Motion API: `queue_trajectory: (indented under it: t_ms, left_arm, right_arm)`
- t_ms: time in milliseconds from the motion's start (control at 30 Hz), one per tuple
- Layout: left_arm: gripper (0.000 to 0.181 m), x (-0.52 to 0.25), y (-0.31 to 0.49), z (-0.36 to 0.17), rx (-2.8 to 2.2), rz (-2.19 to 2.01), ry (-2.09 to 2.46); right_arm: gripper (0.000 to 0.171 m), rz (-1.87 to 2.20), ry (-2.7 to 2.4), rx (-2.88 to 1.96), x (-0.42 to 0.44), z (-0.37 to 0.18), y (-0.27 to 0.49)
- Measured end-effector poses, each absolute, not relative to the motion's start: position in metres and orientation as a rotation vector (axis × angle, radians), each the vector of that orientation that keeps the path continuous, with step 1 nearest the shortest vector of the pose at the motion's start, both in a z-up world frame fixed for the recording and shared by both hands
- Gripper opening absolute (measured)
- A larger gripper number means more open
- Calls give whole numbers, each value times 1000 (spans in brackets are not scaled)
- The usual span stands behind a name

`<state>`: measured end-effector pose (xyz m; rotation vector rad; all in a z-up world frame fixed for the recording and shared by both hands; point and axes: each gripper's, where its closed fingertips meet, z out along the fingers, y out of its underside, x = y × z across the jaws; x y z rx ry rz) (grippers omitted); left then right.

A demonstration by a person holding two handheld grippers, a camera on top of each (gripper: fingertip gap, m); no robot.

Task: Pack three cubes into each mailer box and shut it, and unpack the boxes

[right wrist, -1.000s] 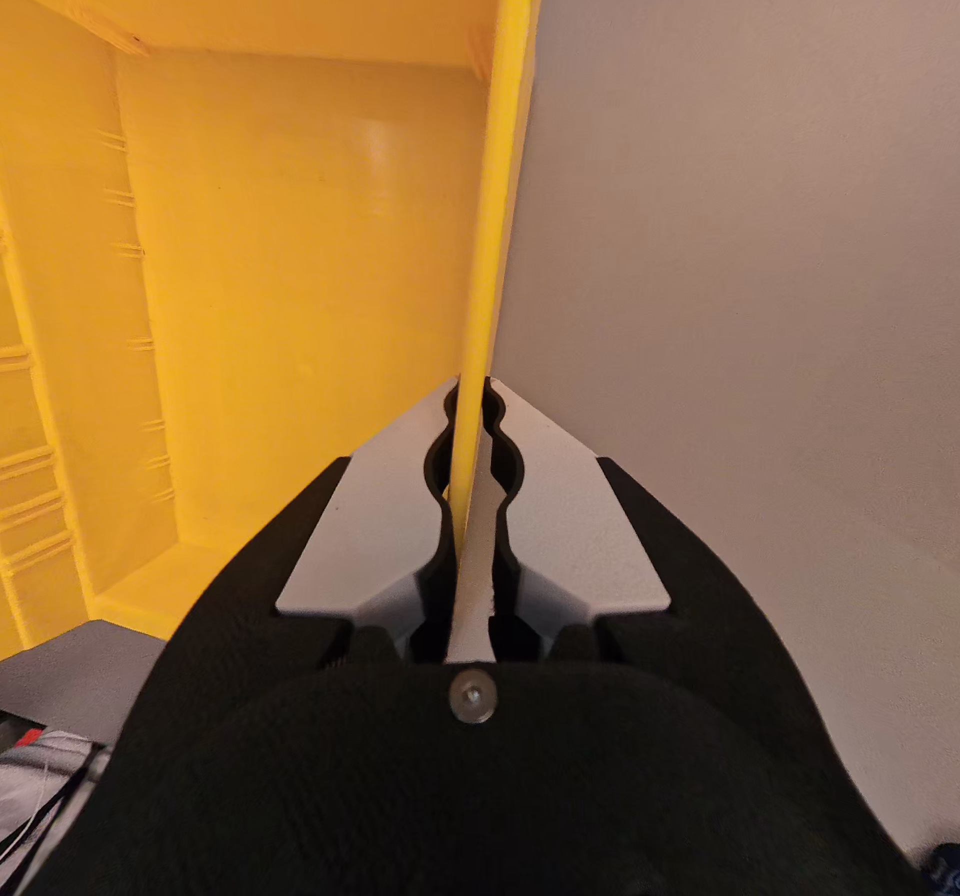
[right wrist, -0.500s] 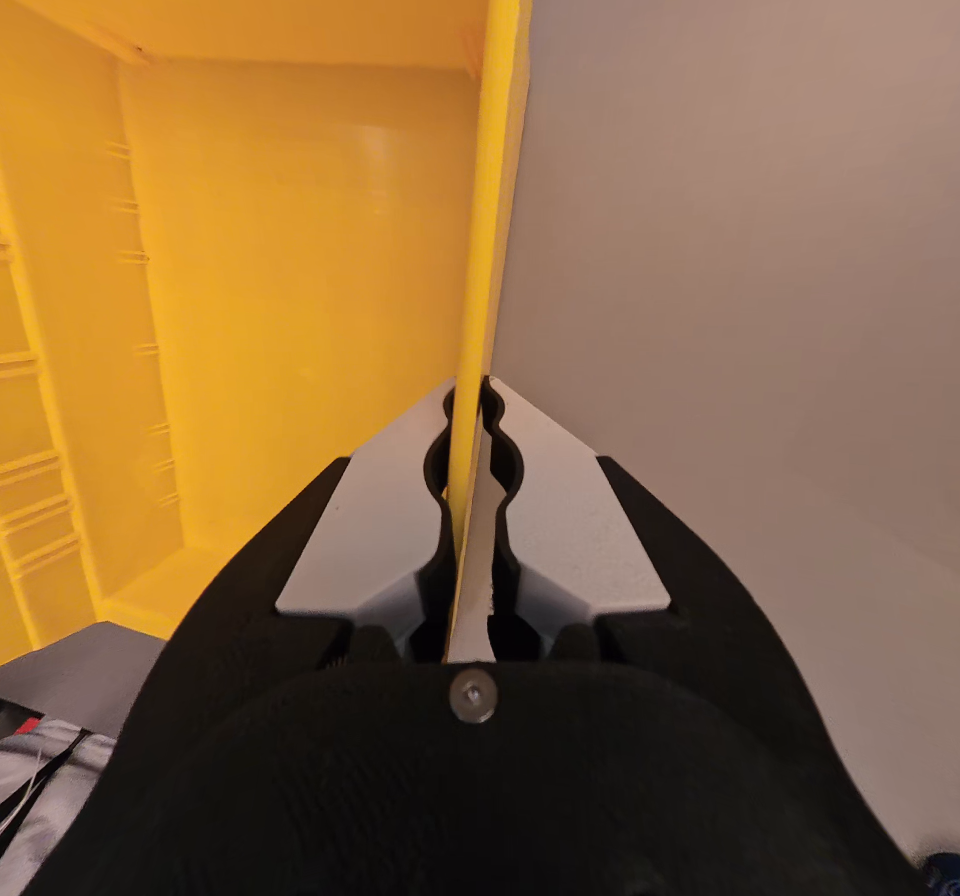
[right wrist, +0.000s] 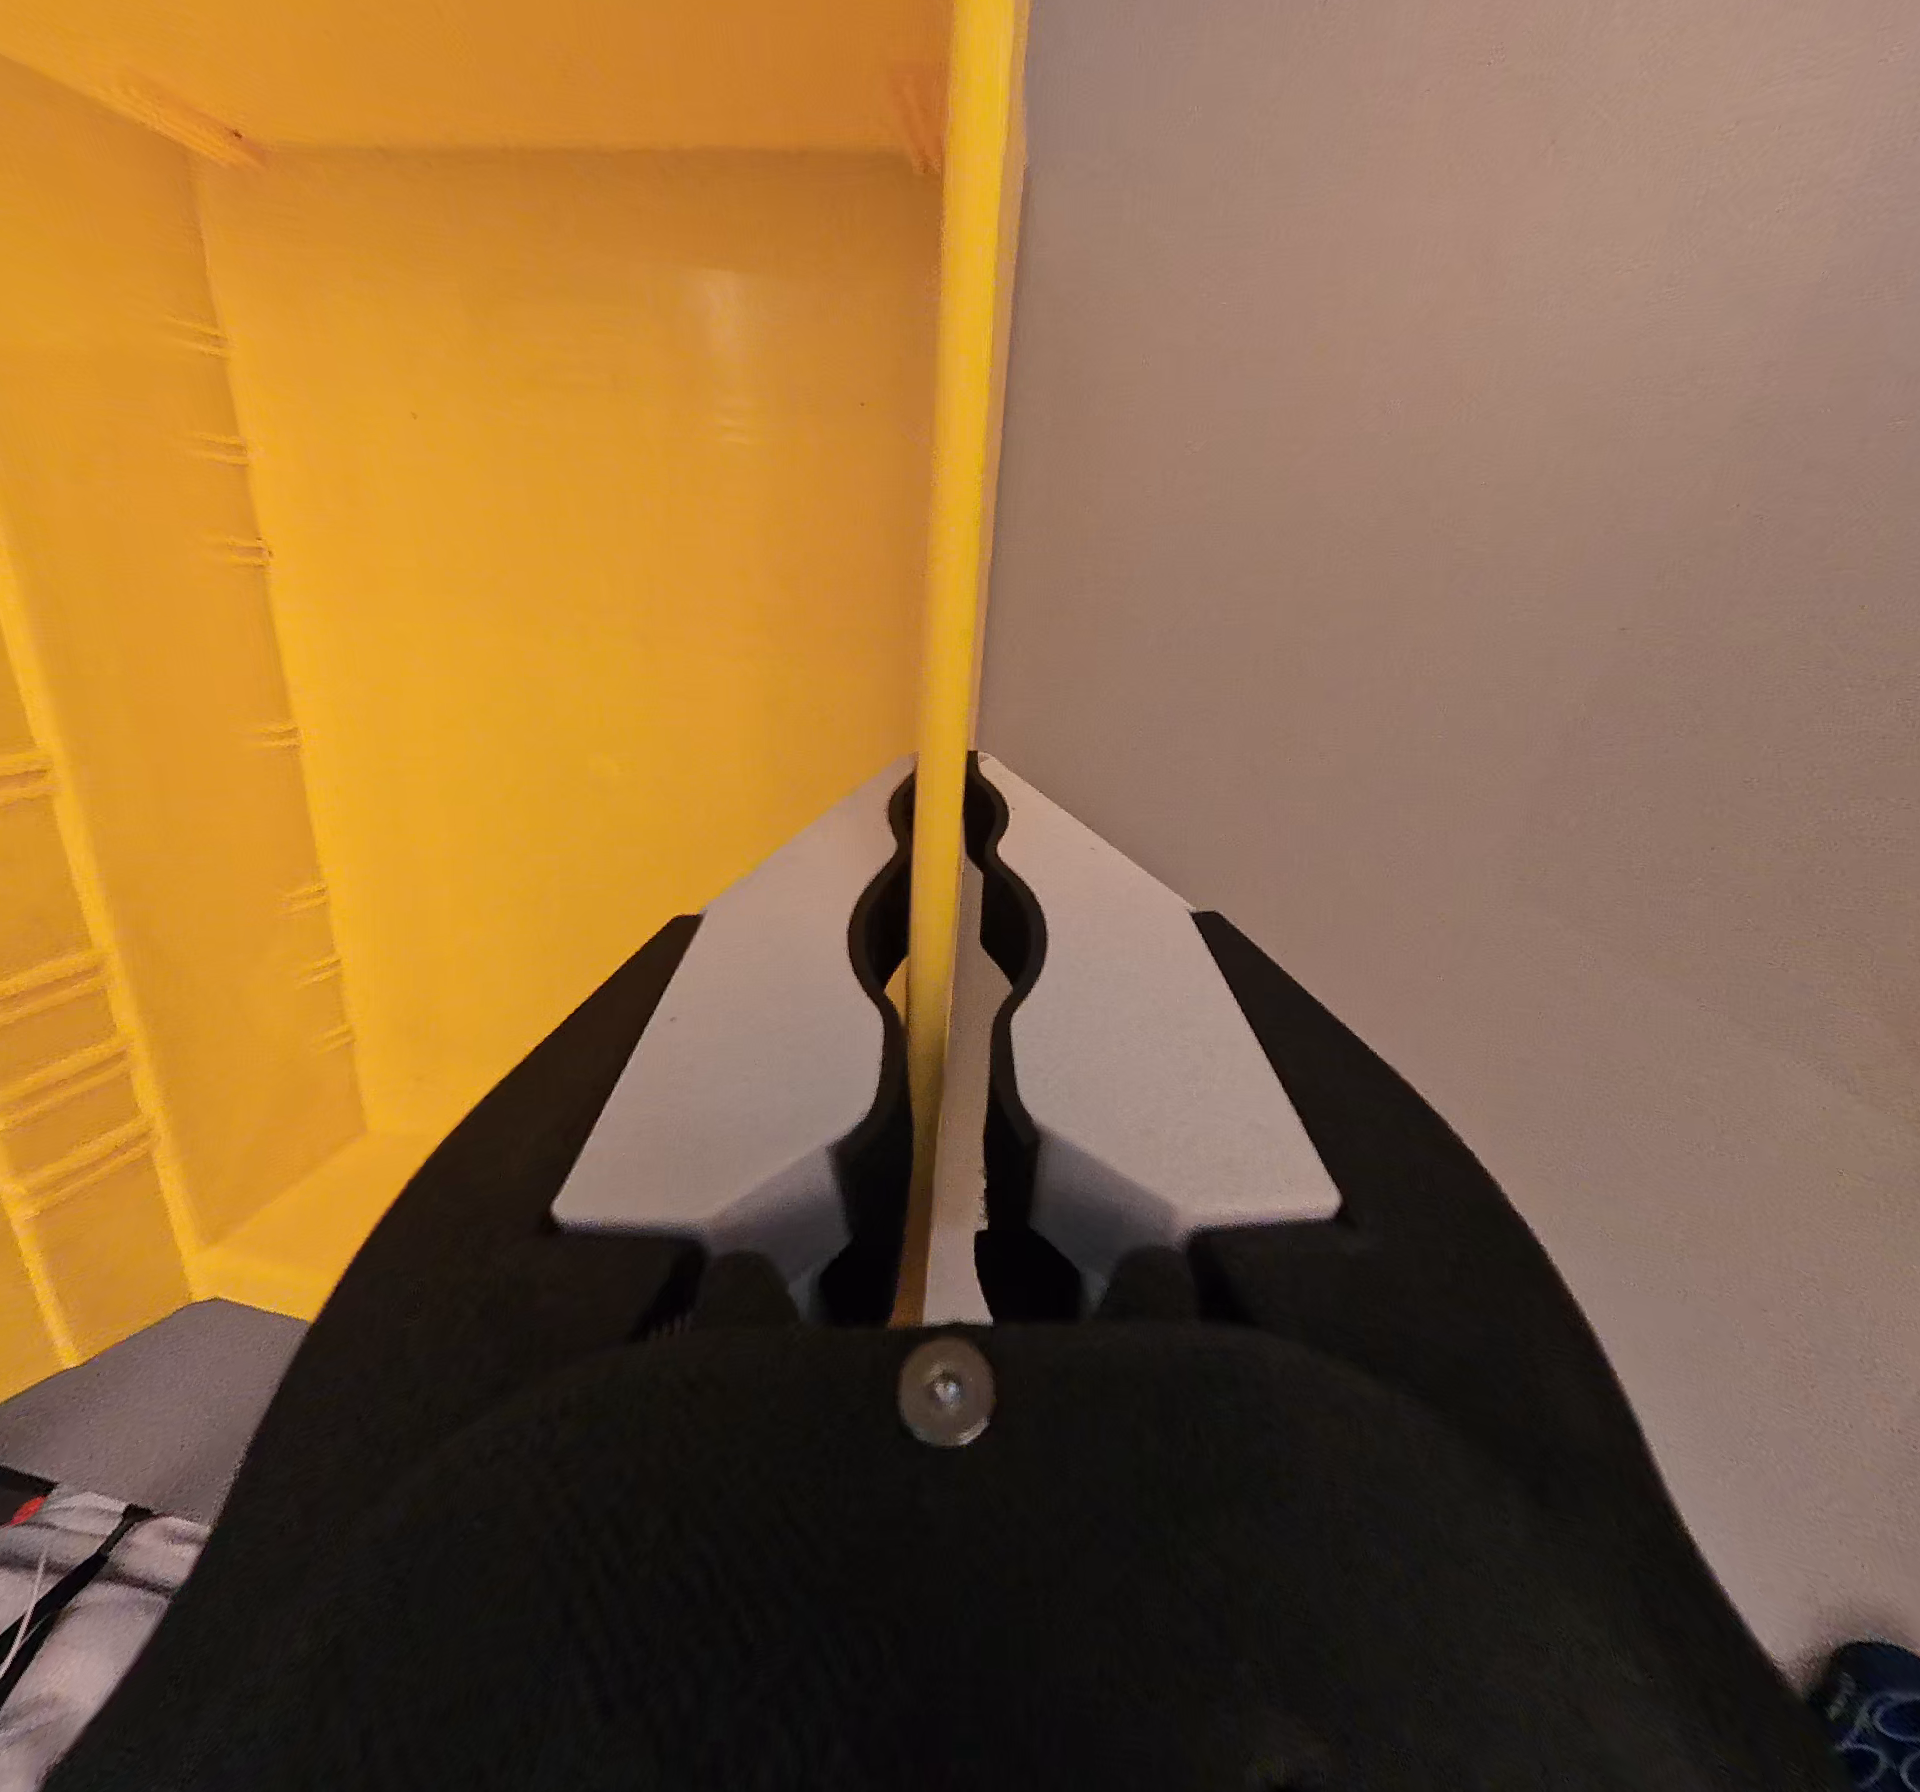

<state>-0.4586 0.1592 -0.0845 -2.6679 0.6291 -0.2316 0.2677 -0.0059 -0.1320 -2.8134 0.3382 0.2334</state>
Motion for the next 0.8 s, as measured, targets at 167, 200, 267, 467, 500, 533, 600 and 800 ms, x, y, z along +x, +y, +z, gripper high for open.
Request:
queue_trajectory:
  t_ms: [167, 200, 267, 467, 500, 533, 600, 800]
  left_arm:
    - [6, -461, 159, -82, -2673, -183, 611]
    - [10, -464, 161, -75, -2656, -150, 595]
    - [19, -465, 170, -51, -2539, -75, 575]
    - [110, -368, 185, 17, -1843, -27, 1032]
    - [109, -350, 185, 14, -1750, 25, 1113]
    - [107, -334, 183, 6, -1708, 47, 1194]
    - [121, -312, 183, -21, -1775, 20, 1300]
    - [125, -313, 197, -77, -1928, 57, 1396]
  right_arm:
    - [10, 175, 300, -2806, 271, -132, -6]
    - [20, 126, 300, -2814, 276, -132, -8]
    - [27, 94, 293, -2801, 279, -127, -10]
    - [47, -16, 241, -2584, 280, -73, 5]
    - [46, -31, 218, -2547, 276, -61, 8]
    - [46, -44, 188, -2513, 271, -51, 11]
    - [46, -70, 122, -2465, 258, -33, 15]
    - [46, -128, -29, -2429, 225, -11, 24]
